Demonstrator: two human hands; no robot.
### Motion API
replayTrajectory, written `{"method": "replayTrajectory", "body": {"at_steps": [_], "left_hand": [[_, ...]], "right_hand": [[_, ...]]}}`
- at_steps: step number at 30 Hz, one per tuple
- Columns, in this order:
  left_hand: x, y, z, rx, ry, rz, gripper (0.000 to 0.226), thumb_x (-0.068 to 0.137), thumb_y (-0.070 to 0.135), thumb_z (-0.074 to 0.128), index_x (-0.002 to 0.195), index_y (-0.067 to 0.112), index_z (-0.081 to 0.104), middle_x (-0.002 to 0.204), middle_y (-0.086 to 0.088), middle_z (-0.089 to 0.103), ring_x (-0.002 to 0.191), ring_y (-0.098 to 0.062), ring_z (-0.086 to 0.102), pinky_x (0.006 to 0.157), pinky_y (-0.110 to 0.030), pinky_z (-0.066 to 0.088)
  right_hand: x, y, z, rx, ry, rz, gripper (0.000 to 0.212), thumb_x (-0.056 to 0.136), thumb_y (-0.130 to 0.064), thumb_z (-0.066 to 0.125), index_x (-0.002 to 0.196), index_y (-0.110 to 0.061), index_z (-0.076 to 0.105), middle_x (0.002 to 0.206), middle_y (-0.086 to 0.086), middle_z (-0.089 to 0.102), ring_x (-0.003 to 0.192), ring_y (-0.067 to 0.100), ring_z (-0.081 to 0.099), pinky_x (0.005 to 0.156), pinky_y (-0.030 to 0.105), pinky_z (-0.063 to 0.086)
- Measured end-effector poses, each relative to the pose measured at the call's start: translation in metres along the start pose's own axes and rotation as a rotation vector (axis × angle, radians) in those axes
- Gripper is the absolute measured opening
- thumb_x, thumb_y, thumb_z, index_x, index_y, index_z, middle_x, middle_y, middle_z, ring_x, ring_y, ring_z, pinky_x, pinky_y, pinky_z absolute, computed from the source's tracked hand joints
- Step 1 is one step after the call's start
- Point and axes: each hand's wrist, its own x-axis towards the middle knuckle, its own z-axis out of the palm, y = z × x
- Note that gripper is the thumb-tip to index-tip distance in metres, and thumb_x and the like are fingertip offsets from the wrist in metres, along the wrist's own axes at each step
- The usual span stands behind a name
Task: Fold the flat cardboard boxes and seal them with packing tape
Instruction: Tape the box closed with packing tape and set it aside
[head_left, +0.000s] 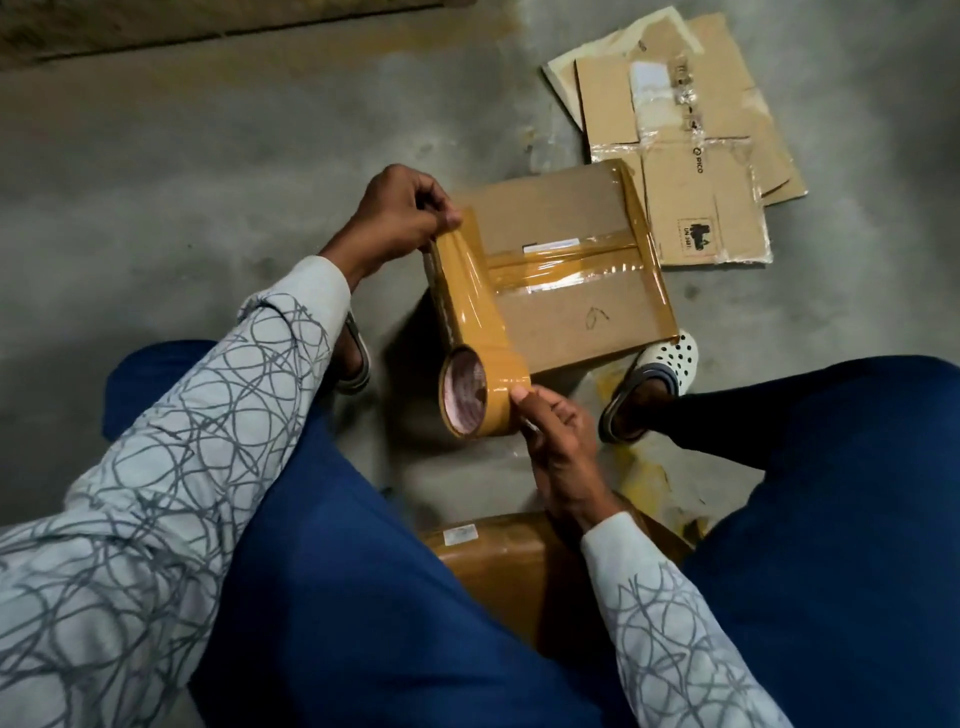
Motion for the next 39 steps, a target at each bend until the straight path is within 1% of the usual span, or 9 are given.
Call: {"method": "replayTrajectory", "body": {"at_steps": [4, 9, 12, 20, 26, 31, 34, 37, 39], "left_hand": [[0.025, -0.011, -0.013, 0.022, 0.075, -0.045, 0.012, 0.082, 0.015, 0.08, 0.078, 0.017, 0.07, 0.073, -0.004, 0.069, 0.066, -0.018, 0.067, 0.063, -0.037, 0.061], [0.045, -0.036, -0.018, 0.064, 0.086, -0.069, 0.01, 0.08, 0.02, 0.081, 0.077, 0.017, 0.072, 0.07, -0.004, 0.068, 0.066, -0.017, 0.065, 0.063, -0.044, 0.062], [0.05, -0.047, -0.007, 0.089, 0.129, -0.083, 0.008, 0.079, 0.021, 0.082, 0.08, 0.017, 0.074, 0.067, 0.004, 0.065, 0.064, -0.01, 0.063, 0.069, -0.041, 0.062], [0.067, -0.051, 0.003, 0.115, 0.212, -0.076, 0.01, 0.077, 0.027, 0.083, 0.078, 0.02, 0.075, 0.068, 0.01, 0.065, 0.067, -0.012, 0.067, 0.065, -0.039, 0.062], [0.074, -0.05, 0.0, 0.144, 0.341, -0.097, 0.012, 0.077, 0.028, 0.081, 0.081, 0.018, 0.076, 0.079, 0.003, 0.073, 0.069, -0.015, 0.069, 0.066, -0.033, 0.059], [0.073, -0.052, -0.001, 0.162, 0.287, -0.152, 0.012, 0.077, 0.028, 0.081, 0.081, 0.017, 0.076, 0.076, 0.006, 0.069, 0.072, -0.016, 0.069, 0.066, -0.028, 0.056], [0.072, -0.057, -0.001, 0.063, 0.234, -0.226, 0.012, 0.077, 0.029, 0.082, 0.082, 0.02, 0.077, 0.081, 0.0, 0.074, 0.066, -0.015, 0.068, 0.051, -0.029, 0.056], [0.07, -0.055, -0.004, 0.067, 0.207, -0.332, 0.036, 0.074, 0.036, 0.083, 0.108, 0.026, 0.075, 0.101, -0.001, 0.075, 0.072, -0.016, 0.069, 0.056, -0.029, 0.058], [0.069, -0.055, -0.005, 0.217, 0.211, -0.383, 0.064, 0.074, 0.032, 0.077, 0.136, 0.033, 0.059, 0.124, 0.001, 0.068, 0.102, -0.023, 0.068, 0.083, -0.038, 0.059]], "right_hand": [[0.016, -0.014, 0.015, -0.125, 0.075, -0.047, 0.015, 0.09, -0.024, 0.074, 0.092, -0.009, 0.074, 0.088, 0.001, 0.074, 0.087, 0.011, 0.066, 0.082, 0.024, 0.051], [0.037, -0.02, 0.037, -0.49, 0.082, -0.13, 0.017, 0.084, -0.032, 0.08, 0.089, -0.017, 0.072, 0.086, -0.006, 0.075, 0.086, 0.007, 0.07, 0.076, 0.02, 0.053], [0.044, -0.015, 0.041, -0.657, 0.119, -0.193, 0.021, 0.084, -0.04, 0.079, 0.09, -0.021, 0.072, 0.088, -0.01, 0.074, 0.087, 0.003, 0.068, 0.074, 0.01, 0.047], [0.048, -0.007, 0.046, -0.642, 0.225, -0.143, 0.022, 0.085, -0.038, 0.078, 0.092, -0.019, 0.07, 0.087, -0.008, 0.073, 0.083, 0.001, 0.067, 0.07, 0.009, 0.046], [0.068, -0.008, 0.05, -0.624, 0.222, -0.116, 0.028, 0.085, -0.043, 0.077, 0.098, -0.018, 0.072, 0.09, -0.01, 0.072, 0.087, 0.001, 0.066, 0.075, 0.017, 0.053], [0.078, -0.006, 0.051, -0.593, 0.256, -0.081, 0.031, 0.083, -0.048, 0.077, 0.093, -0.019, 0.071, 0.086, -0.007, 0.072, 0.082, 0.008, 0.068, 0.077, 0.041, 0.058], [0.079, -0.005, 0.05, -0.562, 0.255, -0.066, 0.03, 0.083, -0.047, 0.078, 0.092, -0.019, 0.07, 0.086, -0.007, 0.073, 0.083, 0.009, 0.069, 0.077, 0.044, 0.059], [0.078, -0.004, 0.05, -0.555, 0.268, -0.07, 0.028, 0.083, -0.045, 0.078, 0.091, -0.02, 0.071, 0.085, -0.009, 0.073, 0.081, 0.008, 0.07, 0.075, 0.044, 0.059], [0.077, -0.002, 0.05, -0.581, 0.265, -0.078, 0.029, 0.082, -0.048, 0.078, 0.091, -0.021, 0.071, 0.085, -0.01, 0.072, 0.081, 0.006, 0.069, 0.075, 0.042, 0.059]]}}
